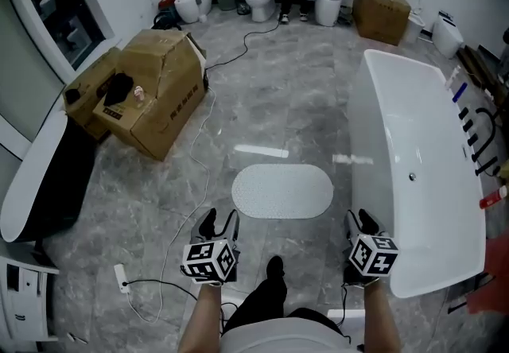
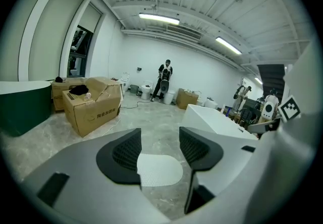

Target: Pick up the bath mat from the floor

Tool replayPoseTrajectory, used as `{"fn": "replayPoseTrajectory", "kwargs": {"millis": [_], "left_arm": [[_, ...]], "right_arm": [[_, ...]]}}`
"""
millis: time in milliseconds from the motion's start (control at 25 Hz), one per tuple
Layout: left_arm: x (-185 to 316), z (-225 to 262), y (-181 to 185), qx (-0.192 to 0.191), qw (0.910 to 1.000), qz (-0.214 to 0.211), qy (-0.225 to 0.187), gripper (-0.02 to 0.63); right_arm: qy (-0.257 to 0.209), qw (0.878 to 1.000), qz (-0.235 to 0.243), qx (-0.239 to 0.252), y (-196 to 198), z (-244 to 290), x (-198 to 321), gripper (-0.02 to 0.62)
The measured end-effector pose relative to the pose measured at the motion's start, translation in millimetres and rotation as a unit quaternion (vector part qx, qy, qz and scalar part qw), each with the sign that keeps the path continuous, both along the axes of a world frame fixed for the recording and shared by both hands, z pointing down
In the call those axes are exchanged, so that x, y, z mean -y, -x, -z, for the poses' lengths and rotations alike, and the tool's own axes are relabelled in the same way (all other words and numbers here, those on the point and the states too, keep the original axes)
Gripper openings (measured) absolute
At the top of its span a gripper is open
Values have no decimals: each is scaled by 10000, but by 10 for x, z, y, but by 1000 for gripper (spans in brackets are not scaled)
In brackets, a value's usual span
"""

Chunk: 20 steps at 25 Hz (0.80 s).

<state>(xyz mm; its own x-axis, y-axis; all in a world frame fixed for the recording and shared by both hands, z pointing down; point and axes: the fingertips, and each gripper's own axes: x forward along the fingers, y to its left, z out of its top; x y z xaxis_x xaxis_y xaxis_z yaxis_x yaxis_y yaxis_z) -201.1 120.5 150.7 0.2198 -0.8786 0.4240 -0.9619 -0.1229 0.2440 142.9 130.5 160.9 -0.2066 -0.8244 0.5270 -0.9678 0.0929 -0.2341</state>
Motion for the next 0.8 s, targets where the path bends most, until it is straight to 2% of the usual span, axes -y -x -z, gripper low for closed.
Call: {"fn": "replayPoseTrajectory", "kwargs": {"millis": [160,400,600,800], "left_arm": [[427,-44,173,-59,10000,78,0,232],[831,-135,322,-151,9998,142,43,231],[1074,-353,314,-169,9995,211,165,230],[1329,-713,263,-33,9990,250,358,232]], "right_arm": [[26,9999,-46,-102,63,-9,341,143],[318,9992,-126,-208,83,-192,606,143],[493,9983,-136,-268,1,-423,901,143],[622,9975,-221,-248,-153,-758,1281,143]]}}
